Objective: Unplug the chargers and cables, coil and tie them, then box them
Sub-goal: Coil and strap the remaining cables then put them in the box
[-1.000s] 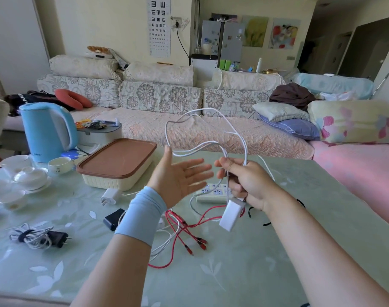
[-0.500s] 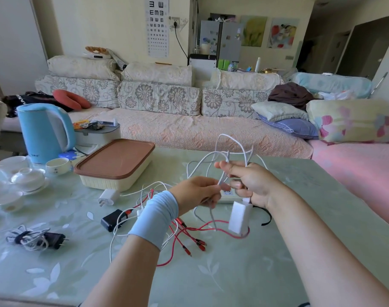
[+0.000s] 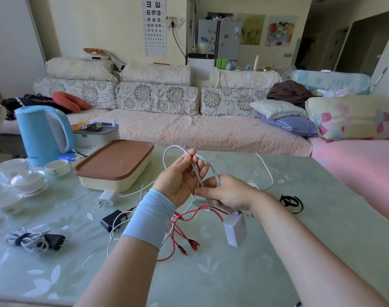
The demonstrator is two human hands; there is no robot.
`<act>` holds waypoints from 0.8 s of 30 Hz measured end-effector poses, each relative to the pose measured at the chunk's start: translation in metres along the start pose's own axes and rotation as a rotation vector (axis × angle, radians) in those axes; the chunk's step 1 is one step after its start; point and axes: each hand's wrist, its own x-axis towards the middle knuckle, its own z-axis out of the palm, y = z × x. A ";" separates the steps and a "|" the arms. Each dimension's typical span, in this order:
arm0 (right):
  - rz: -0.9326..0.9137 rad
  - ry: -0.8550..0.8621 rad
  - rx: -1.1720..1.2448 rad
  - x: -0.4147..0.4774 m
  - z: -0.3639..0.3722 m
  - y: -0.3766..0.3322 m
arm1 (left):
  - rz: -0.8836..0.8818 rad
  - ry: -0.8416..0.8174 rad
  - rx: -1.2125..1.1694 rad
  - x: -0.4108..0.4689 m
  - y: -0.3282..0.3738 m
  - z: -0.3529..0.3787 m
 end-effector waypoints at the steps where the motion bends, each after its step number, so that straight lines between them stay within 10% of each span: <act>1: -0.006 -0.003 -0.017 0.000 0.001 -0.001 | 0.005 -0.005 0.002 -0.001 0.000 -0.001; 8: 0.007 0.210 0.057 -0.001 -0.012 0.002 | -0.081 0.104 0.906 -0.008 -0.004 -0.020; 12: 0.040 0.280 0.078 -0.001 -0.018 0.008 | -0.287 -0.149 1.697 -0.011 -0.015 -0.030; 24: 0.197 0.449 0.035 -0.005 -0.025 0.008 | -0.154 0.188 1.831 -0.004 -0.006 -0.035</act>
